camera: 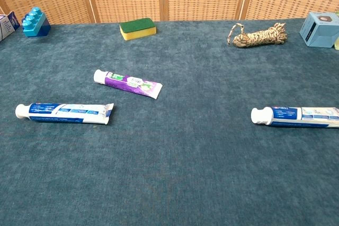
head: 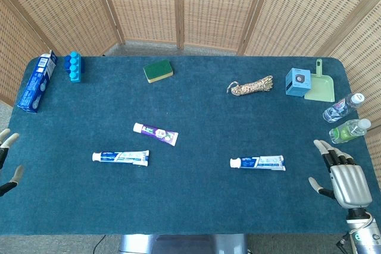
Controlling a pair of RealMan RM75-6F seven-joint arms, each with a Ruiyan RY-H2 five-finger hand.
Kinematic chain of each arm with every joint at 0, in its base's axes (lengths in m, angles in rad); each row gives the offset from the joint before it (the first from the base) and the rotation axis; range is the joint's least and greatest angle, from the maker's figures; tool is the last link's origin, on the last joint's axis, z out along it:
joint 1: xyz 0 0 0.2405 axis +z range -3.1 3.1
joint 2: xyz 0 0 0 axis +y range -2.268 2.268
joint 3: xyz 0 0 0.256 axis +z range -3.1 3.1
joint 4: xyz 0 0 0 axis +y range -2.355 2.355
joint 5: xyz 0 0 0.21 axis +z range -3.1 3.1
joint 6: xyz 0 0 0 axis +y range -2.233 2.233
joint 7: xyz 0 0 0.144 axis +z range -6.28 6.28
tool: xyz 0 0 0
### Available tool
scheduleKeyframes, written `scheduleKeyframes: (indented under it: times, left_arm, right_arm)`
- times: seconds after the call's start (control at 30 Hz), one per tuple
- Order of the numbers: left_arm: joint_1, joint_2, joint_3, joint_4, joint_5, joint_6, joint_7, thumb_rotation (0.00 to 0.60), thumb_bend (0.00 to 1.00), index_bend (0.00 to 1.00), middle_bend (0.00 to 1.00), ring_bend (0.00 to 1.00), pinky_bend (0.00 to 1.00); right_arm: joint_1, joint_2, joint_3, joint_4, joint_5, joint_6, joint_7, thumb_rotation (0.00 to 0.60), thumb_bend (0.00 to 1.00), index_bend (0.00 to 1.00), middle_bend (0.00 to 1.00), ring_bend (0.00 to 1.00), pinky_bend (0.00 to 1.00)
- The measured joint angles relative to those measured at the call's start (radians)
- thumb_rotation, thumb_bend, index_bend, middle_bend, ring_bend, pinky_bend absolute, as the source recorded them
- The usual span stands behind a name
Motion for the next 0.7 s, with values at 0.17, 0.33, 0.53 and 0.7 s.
scheduleKeyframes:
  times: [0.17, 0.33, 0.53, 0.7]
  left_arm:
    - [0.004, 0.004, 0.004, -0.007, 0.001, -0.001, -0.002, 0.6, 0.34, 0.13, 0.12, 0.11, 0.12]
    - [0.01, 0.01, 0.005, -0.012, 0.015, 0.017, -0.005, 0.6, 0.34, 0.12, 0.12, 0.11, 0.12]
    - [0.012, 0.021, 0.003, -0.023, 0.017, 0.02, -0.005, 0.6, 0.34, 0.12, 0.12, 0.11, 0.12]
    - [0.008, 0.017, 0.006, -0.022, 0.022, 0.01, 0.0, 0.6, 0.34, 0.12, 0.12, 0.11, 0.12]
  right_arm:
    - [-0.001, -0.006, -0.004, 0.012, -0.002, -0.001, 0.015, 0.528, 0.28, 0.06, 0.16, 0.2, 0.27]
    - [-0.005, -0.009, -0.007, 0.024, -0.01, 0.007, 0.031, 0.527, 0.28, 0.06, 0.16, 0.2, 0.27]
    - [-0.01, -0.014, -0.01, 0.032, -0.01, 0.012, 0.043, 0.531, 0.28, 0.07, 0.16, 0.2, 0.27]
    - [-0.01, -0.009, -0.012, 0.027, -0.01, 0.009, 0.043, 0.528, 0.28, 0.07, 0.16, 0.2, 0.27]
